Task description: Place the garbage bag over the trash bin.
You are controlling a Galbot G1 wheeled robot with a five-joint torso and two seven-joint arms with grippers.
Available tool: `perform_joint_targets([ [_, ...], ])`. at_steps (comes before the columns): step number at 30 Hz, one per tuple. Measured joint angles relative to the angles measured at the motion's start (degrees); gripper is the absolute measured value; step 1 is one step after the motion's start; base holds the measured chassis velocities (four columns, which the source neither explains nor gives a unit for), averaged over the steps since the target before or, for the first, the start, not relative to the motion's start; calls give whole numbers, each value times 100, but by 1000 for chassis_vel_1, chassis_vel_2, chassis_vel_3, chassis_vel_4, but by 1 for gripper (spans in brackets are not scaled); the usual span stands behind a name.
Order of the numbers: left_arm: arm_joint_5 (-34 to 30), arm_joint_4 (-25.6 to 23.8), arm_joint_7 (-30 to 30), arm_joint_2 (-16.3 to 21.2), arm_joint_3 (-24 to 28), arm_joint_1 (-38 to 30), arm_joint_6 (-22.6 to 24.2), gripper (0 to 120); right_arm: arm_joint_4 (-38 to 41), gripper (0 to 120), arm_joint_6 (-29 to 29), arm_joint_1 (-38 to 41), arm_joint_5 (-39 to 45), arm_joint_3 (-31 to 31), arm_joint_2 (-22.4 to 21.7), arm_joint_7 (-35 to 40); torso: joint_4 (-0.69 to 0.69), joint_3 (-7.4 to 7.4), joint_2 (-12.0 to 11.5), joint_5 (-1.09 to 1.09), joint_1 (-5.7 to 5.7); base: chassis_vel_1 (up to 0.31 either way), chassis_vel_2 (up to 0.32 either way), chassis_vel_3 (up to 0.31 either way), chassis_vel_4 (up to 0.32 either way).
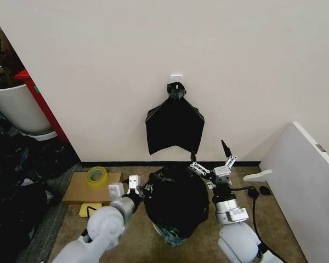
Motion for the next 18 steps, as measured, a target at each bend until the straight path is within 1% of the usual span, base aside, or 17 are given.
perform_joint_targets([
  [2, 54, 70, 22, -51, 6, 29, -87, 4, -4, 100, 0, 0, -1, 1, -3, -2, 0, 0, 0, 0, 0, 0, 0, 0, 0],
  [4, 210, 169, 64, -102, 17, 91, -306, 4, -4, 100, 0, -1, 0, 7, -8, -10, 1, 0, 0, 0, 0, 0, 0, 0, 0],
  [5, 210, 169, 64, -102, 17, 91, -306, 4, -4, 100, 0, -1, 0, 7, -8, -10, 1, 0, 0, 0, 0, 0, 0, 0, 0],
  [7, 471, 231, 165, -94, 61, 160, -631, 4, -2, 100, -4, -11, 1, 9, -9, -20, 1, 0, 0, 0, 0, 0, 0, 0, 0],
  [8, 581, 236, 215, -76, 79, 194, -755, 6, 4, 100, -5, -20, 1, 9, -9, -21, 1, 0, 0, 0, 0, 0, 0, 0, 0],
  [9, 637, 225, 245, -60, 86, 224, -816, 11, 7, 100, -5, -28, 1, 10, -6, -23, 1, 0, 0, 0, 0, 0, 0, 0, 0],
  [10, 637, 225, 245, -60, 86, 224, -816, 11, 7, 100, -5, -28, 1, 10, -6, -23, 1, 0, 0, 0, 0, 0, 0, 0, 0],
  [11, 649, 204, 246, -49, 87, 247, -823, 15, 10, 100, -5, -32, 1, 9, -4, -24, 0, 0, 0, 0, 0, 0, 0, 0, 0],
  [12, 650, 174, 225, -42, 80, 269, -816, 20, 11, 100, -5, -35, 1, 10, -2, -26, 1, 0, 0, 1, 0, 0, 0, 0, 0],
  [13, 650, 174, 225, -42, 80, 269, -816, 20, 11, 100, -5, -35, 1, 10, -2, -26, 1, 0, 0, 1, 0, 0, 0, 0, 0],
  [17, 475, 76, -22, -49, -35, 328, -622, 39, 21, 100, -33, -46, 1, 7, 10, -34, 1, 0, 0, 0, 0, 0, 0, 0, 0],
  [18, 475, 76, -22, -49, -35, 328, -622, 39, 21, 100, -33, -46, 1, 7, 10, -34, 1, 0, 0, 0, 0, 0, 0, 0, 0],
])
